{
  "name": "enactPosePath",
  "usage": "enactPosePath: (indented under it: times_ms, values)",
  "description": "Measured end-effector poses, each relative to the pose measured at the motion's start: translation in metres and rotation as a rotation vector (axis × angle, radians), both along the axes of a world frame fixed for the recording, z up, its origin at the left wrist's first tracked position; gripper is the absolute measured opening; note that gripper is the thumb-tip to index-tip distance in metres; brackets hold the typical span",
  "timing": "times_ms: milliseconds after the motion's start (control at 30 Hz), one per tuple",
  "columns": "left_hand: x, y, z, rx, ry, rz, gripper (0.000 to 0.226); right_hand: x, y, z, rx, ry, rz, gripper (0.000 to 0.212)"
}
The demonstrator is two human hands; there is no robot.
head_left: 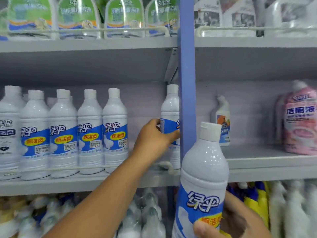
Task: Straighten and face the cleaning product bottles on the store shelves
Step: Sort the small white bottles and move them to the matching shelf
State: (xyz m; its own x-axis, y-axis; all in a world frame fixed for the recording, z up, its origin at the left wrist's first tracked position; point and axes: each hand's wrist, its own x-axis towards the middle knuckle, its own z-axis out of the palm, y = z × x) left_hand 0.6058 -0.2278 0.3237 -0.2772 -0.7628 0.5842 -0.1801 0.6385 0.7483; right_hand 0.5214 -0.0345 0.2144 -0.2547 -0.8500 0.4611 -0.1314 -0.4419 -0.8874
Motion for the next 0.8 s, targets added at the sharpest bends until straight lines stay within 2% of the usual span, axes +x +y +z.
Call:
enactPosePath:
  times_ms: [167,333,433,500,533,667,800]
  values:
    - [0.01,-0.003,0.001,0.043,-0.049,-0.007,0.047,0.012,-0.007,0.008,0.037,0.069,-0.017,0.083]
    - [0.031,0.012,0.01,0.059,-0.134,-0.035,0.064,0.024,-0.017,0.025,0.064,0.118,-0.022,0.05]
    - [0.062,0.031,0.021,-0.08,0.09,0.089,0.046,0.029,-0.023,0.037,0.057,0.173,-0.013,0.055]
    - [0.086,0.053,0.032,-0.103,0.22,0.008,0.047,0.031,-0.029,0.043,0.049,0.211,-0.017,0.056]
    - [0.096,0.065,0.038,-0.085,0.199,-0.068,0.049,0.031,-0.032,0.048,0.04,0.232,-0.025,0.056]
    - [0.112,0.097,0.05,-0.054,-0.115,-0.265,0.051,0.041,-0.041,0.067,-0.007,0.266,-0.036,0.049]
    - [0.12,0.096,0.072,-0.091,-0.226,-0.275,0.055,0.046,-0.049,0.085,-0.018,0.302,-0.055,0.042]
